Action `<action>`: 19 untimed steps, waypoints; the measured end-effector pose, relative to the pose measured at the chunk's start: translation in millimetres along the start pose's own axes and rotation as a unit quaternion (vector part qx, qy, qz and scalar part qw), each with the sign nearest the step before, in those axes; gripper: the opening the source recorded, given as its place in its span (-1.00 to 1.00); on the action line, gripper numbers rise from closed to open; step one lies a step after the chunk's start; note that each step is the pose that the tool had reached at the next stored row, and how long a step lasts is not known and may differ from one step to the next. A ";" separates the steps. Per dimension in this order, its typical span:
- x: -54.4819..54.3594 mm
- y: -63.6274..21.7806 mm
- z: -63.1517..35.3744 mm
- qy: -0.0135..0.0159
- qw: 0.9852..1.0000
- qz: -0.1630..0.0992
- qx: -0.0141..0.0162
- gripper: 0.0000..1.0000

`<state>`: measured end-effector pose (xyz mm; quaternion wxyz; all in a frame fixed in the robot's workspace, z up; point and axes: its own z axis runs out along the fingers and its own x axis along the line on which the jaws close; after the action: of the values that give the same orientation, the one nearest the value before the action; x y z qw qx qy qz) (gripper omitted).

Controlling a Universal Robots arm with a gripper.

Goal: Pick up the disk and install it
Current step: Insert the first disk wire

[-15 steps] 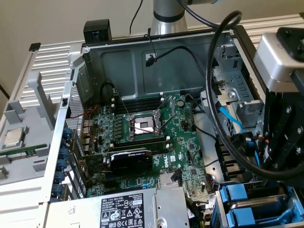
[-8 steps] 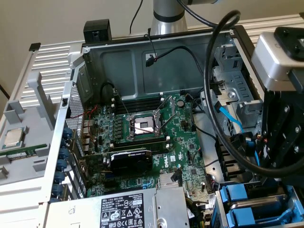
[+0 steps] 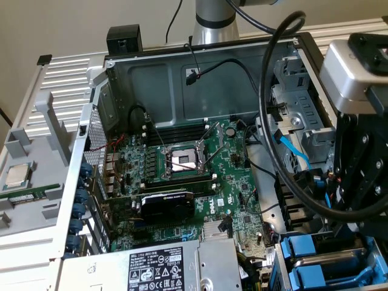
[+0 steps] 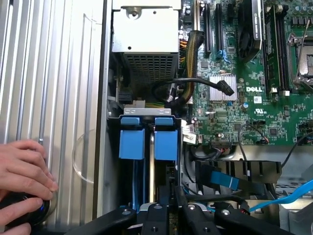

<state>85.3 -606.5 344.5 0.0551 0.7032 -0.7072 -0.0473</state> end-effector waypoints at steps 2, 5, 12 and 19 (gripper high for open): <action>-0.8 0.0 0.1 0.001 1.000 0.001 0.000 -0.66; -0.9 0.0 0.2 0.001 1.000 0.002 0.000 -0.66; -0.9 -0.1 0.9 0.000 1.000 0.008 0.000 -0.66; -0.9 0.0 1.7 -0.001 1.000 0.014 0.000 -0.66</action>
<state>85.1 -605.6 342.9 0.0551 0.6933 -0.7170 -0.0474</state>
